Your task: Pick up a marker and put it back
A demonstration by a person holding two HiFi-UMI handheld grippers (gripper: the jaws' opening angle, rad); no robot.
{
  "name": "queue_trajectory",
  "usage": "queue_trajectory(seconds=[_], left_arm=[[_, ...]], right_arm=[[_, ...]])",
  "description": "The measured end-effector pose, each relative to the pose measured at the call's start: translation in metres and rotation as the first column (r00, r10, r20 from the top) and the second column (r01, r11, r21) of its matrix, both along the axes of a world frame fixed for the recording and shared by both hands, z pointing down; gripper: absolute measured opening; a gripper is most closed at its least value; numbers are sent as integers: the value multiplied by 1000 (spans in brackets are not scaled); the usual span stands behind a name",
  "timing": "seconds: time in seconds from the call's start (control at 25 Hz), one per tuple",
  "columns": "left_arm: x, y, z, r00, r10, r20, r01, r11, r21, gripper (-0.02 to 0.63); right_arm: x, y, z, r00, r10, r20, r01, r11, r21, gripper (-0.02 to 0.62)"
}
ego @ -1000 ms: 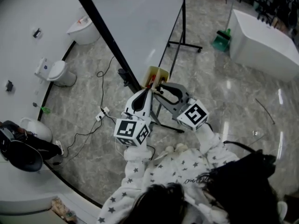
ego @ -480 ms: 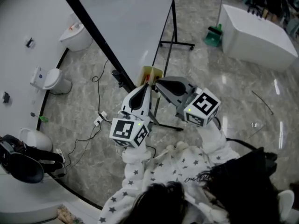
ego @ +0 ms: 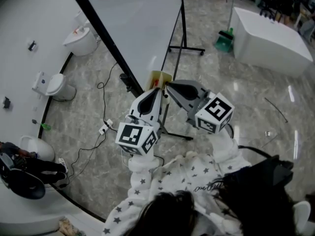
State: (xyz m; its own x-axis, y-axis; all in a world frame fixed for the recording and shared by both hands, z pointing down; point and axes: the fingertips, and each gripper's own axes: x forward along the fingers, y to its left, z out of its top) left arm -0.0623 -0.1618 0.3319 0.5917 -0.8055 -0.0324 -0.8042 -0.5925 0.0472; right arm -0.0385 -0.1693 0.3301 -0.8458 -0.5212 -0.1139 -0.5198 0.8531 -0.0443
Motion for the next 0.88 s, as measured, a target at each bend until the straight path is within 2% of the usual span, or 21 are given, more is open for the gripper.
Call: queue_trajectory(seconds=[0.88], left_arm=[[0,-4,6,1000,10,14,-10,1000,-6,2]], right_arm=[[-2,-7,9,1000,5,-1,-5,1000,-24,6]])
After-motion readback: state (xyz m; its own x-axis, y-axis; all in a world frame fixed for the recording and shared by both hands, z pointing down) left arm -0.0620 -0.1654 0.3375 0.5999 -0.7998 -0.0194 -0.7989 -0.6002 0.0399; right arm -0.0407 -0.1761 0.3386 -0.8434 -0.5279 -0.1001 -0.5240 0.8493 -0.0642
